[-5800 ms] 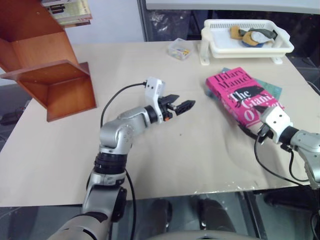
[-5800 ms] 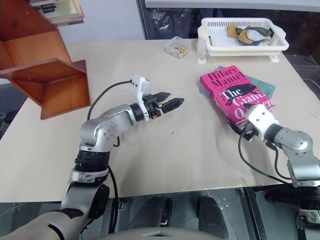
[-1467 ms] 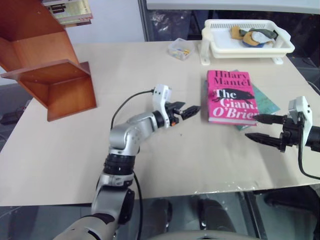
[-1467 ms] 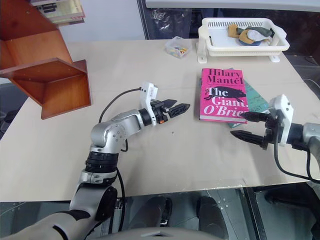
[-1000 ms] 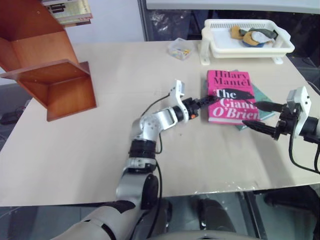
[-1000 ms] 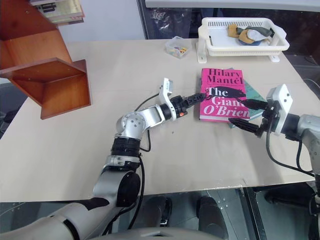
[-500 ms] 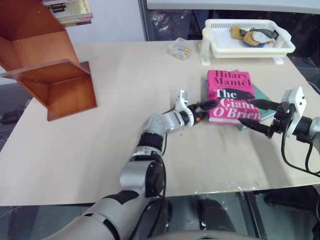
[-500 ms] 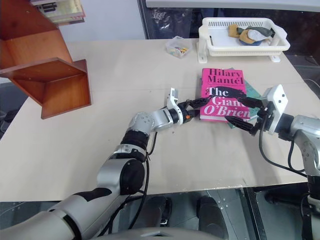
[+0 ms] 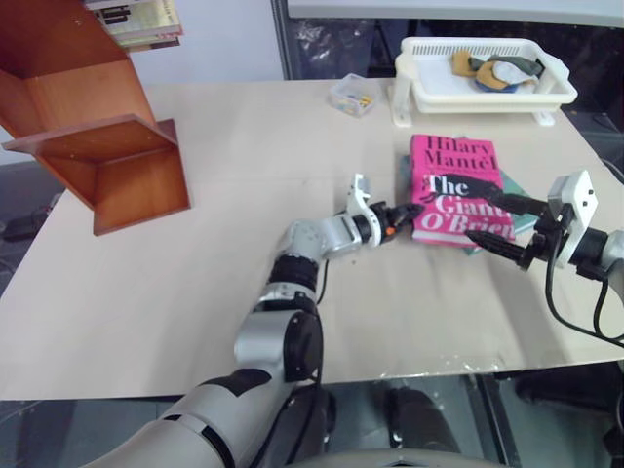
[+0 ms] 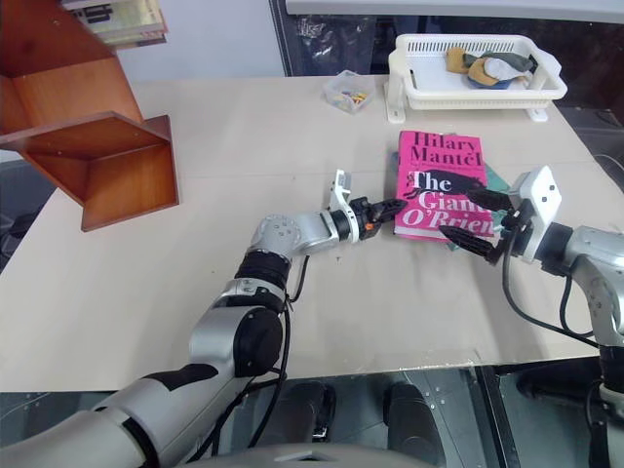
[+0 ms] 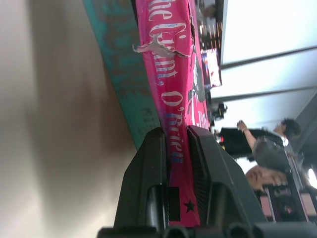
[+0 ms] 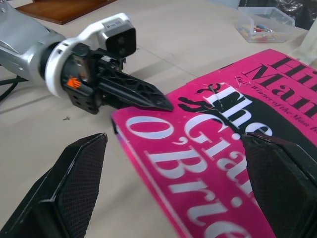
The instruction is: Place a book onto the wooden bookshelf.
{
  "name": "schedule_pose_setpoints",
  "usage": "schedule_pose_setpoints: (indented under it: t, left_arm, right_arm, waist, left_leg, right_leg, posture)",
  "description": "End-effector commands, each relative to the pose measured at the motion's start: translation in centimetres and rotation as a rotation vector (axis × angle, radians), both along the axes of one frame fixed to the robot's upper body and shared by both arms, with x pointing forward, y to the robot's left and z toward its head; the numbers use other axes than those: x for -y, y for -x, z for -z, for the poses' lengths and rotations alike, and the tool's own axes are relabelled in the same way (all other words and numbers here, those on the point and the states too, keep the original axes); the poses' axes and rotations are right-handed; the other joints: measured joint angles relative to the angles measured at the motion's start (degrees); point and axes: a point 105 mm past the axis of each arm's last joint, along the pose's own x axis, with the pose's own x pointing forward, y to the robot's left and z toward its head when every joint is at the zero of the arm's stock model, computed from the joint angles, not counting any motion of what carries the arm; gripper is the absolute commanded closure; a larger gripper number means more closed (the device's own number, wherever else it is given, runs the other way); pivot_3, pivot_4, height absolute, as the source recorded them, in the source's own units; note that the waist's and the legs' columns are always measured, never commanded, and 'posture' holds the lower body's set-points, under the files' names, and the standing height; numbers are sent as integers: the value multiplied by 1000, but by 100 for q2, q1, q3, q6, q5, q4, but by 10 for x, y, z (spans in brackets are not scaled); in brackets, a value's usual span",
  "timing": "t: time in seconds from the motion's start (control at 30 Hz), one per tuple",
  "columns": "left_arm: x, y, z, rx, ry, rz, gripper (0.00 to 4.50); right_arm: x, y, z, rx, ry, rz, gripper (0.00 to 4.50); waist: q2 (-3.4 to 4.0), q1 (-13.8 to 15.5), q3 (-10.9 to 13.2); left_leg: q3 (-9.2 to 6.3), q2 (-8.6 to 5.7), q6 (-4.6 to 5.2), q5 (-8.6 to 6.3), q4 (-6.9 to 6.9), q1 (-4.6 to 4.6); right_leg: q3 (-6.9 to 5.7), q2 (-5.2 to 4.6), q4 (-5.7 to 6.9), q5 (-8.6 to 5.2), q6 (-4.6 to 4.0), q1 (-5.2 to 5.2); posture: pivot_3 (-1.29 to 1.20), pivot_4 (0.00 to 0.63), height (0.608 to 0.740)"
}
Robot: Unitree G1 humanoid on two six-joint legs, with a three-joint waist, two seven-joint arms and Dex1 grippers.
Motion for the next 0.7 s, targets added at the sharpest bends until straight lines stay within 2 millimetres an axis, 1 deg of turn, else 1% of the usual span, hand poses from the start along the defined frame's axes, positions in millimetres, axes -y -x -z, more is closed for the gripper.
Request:
schedule_pose_setpoints:
  t: [0.03,0.13,0.2,0.27,0.3,0.33,0.4,0.43,0.53,0.63,0.7]
  left_arm:
    - [12,20,-11,22,47,80,4176]
    - [10,32,-7,29,17,100,4176]
    - [5,35,-6,33,15,83,4176]
    - [-1,37,-4,29,1,60,3306]
    - [-4,39,-3,23,2,56,2981]
    - [-5,42,-3,18,3,62,2467]
    - [-6,50,-4,10,20,86,1636]
    - [-6,55,-4,10,28,103,1364]
    - [-8,60,-3,10,20,114,1364]
    - [-12,55,-1,1,13,97,1364]
    - [-12,53,-3,10,16,98,1364]
  right_arm:
    - [-6,0,-10,58,9,-21,0]
    - [-7,0,-9,57,10,-22,0]
    - [-7,-1,-8,56,13,-22,0]
    - [-8,0,-7,55,16,-22,0]
    - [-8,0,-6,52,18,-22,0]
    - [-8,0,-4,47,23,-23,0]
    - [-7,0,-2,41,32,-21,0]
    - [-7,-1,-1,40,38,-18,0]
    - [-4,-7,3,34,61,3,0]
    - [-3,-15,9,18,61,29,0]
    - [-1,-21,14,1,68,49,0]
  waist:
    - [0,-13,0]
    - [1,-11,0]
    - [1,-3,0]
    - [1,-1,-1]
    - [1,0,-1]
    - [1,2,-1]
    - [1,2,-1]
    - [1,2,-1]
    - [1,1,-1]
    - [2,-1,-1]
    - [2,-3,-2]
  left_leg:
    - [1,0,0,0,0,0]
    - [1,3,-1,0,-2,1]
    - [1,3,-1,0,-1,1]
    - [1,2,-1,0,-1,1]
    - [1,2,-1,0,-1,1]
    - [1,2,-1,0,-1,1]
    - [1,2,-1,0,-1,1]
    - [1,2,-1,0,-1,1]
    - [2,2,-1,0,0,2]
    - [3,1,-2,0,1,4]
    - [5,1,-2,1,2,5]
  right_leg:
    - [1,0,0,0,0,-1]
    - [5,-1,2,0,0,-2]
    - [5,-1,4,0,0,-2]
    - [5,-2,4,0,0,-2]
    - [5,-4,4,0,0,-2]
    - [5,-5,4,0,0,-2]
    - [5,-4,4,0,0,-2]
    - [5,-4,4,0,0,-2]
    - [5,-3,4,0,0,-2]
    - [5,-2,5,0,-1,-1]
    - [6,0,6,0,-1,-1]
  posture:
    - [0,150,740]
    - [0,150,740]
    - [0,150,740]
    - [0,150,740]
    - [0,150,740]
    - [0,150,740]
    - [0,150,740]
    - [0,150,740]
    - [0,150,740]
    - [0,150,740]
    - [0,150,740]
